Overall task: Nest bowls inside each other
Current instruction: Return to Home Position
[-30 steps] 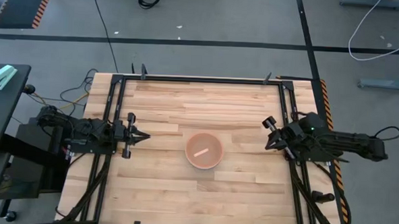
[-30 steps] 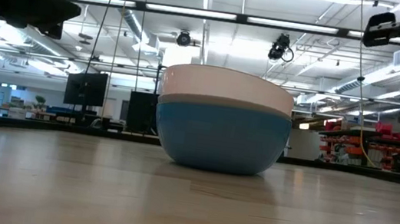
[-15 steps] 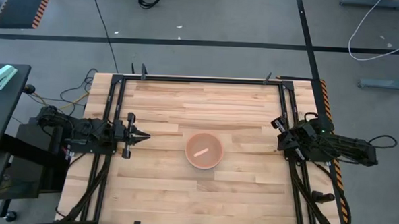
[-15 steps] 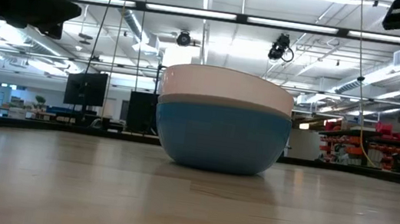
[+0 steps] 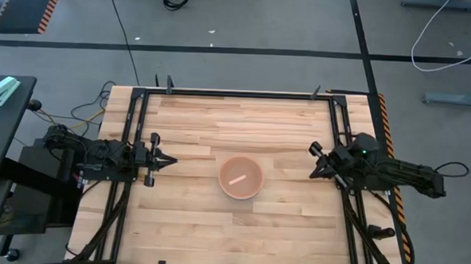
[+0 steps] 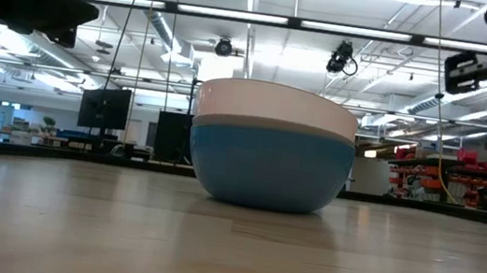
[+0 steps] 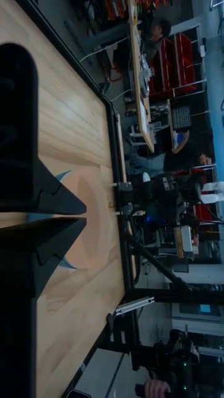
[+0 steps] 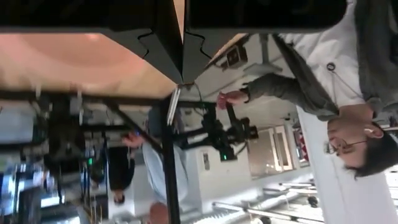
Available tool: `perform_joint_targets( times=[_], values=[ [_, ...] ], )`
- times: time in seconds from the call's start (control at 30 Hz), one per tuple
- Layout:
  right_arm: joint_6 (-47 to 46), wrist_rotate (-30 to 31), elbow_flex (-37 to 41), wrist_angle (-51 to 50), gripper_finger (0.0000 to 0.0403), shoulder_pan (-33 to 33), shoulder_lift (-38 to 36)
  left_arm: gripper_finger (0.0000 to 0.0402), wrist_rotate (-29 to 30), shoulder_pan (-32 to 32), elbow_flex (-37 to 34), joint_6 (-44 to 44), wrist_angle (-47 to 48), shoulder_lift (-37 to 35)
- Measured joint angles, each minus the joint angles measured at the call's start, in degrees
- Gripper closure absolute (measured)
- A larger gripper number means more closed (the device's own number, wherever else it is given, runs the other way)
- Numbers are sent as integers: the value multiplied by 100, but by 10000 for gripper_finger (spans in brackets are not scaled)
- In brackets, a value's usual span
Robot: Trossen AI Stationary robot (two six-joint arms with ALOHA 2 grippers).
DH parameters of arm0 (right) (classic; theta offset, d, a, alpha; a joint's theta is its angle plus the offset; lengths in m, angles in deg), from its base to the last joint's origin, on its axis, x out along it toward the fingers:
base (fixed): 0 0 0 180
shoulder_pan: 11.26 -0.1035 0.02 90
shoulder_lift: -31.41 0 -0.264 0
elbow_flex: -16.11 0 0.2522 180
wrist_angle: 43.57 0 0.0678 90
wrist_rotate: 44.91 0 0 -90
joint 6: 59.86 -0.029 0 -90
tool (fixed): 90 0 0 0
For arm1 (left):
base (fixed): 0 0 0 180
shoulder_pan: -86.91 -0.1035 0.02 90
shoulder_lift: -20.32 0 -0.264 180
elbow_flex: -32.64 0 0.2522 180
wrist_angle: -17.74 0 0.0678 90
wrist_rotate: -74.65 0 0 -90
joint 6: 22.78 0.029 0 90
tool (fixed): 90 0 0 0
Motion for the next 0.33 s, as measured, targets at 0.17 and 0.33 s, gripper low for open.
perform_joint_targets(
  times=[0.17,0.33],
  values=[
    [-22,1,0,-703,389,0,0,366,25,0,-6,0,-137,0],
    [-190,2,2,-840,389,0,42,363,24,0,-6,-7,-205,-2]
  ],
)
